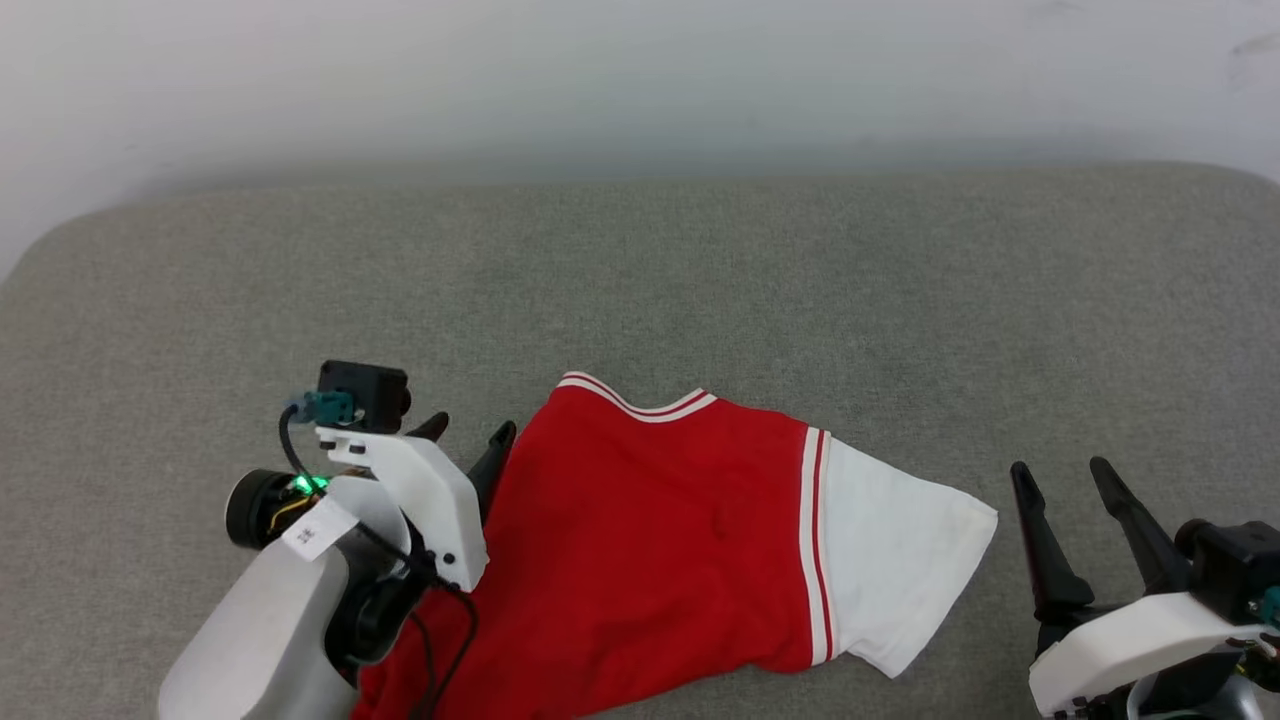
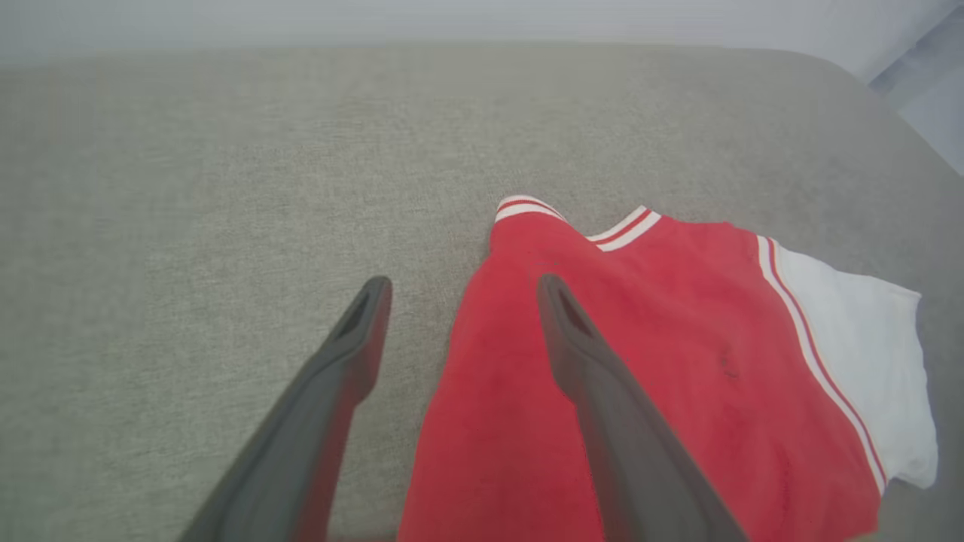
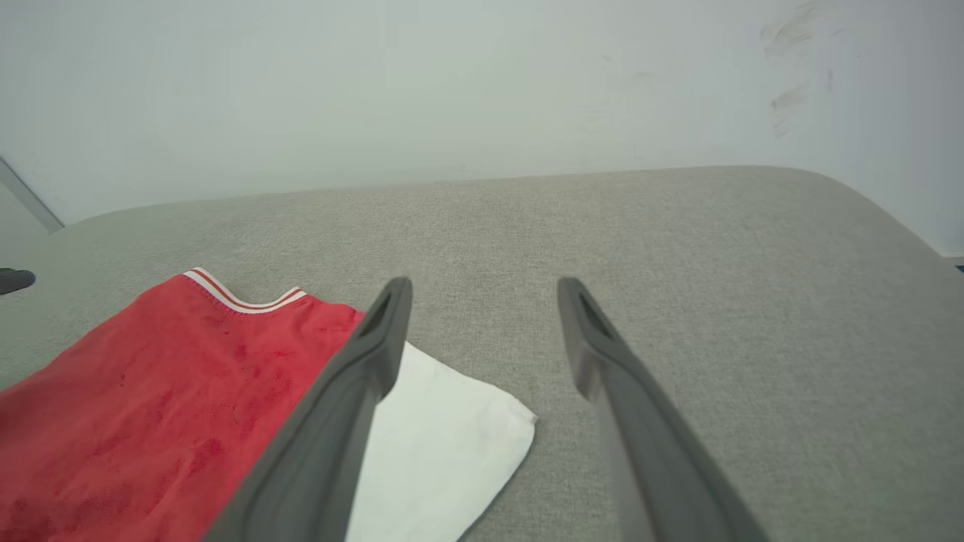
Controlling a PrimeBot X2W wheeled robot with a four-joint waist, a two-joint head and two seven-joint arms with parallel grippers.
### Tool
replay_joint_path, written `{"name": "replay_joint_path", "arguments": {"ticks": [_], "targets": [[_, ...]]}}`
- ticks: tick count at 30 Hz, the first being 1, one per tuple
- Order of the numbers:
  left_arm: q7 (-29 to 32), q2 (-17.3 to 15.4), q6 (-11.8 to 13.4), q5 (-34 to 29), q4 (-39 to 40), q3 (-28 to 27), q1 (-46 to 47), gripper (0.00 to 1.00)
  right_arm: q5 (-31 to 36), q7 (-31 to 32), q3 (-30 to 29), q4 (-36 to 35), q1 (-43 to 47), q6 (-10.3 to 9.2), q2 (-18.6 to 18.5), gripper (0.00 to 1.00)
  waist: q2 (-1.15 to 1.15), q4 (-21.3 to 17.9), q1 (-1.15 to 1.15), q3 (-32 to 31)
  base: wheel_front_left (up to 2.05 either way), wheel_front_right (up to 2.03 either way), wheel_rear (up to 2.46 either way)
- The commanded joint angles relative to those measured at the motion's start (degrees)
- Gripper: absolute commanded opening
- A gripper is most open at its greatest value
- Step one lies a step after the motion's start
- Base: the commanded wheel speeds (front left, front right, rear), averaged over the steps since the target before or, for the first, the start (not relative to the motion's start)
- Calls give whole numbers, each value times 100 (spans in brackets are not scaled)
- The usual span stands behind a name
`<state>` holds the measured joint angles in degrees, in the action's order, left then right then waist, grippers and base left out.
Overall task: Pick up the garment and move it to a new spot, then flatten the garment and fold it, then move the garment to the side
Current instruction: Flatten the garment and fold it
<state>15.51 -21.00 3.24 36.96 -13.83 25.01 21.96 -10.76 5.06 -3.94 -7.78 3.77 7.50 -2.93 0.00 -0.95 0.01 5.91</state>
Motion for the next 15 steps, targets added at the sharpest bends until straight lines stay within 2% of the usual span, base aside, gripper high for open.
{"name": "replay_joint_path", "arguments": {"ticks": [1, 10, 15], "targets": [[222, -12, -77, 22, -146, 71, 214, 100, 6, -48, 10, 19, -131, -2, 6, 100, 0, -114, -1, 245, 0, 0, 0], [1684, 48, -493, 273, -1189, 600, 707, 100, -90, -185, 94, 282, -388, -2, 6, 100, 0, -336, -1, 673, 0, 0, 0], [2383, 87, -476, 237, -1664, 963, 560, 100, -124, -252, 100, 407, -436, -2, 6, 100, 0, -383, -1, 739, 0, 0, 0]]}}
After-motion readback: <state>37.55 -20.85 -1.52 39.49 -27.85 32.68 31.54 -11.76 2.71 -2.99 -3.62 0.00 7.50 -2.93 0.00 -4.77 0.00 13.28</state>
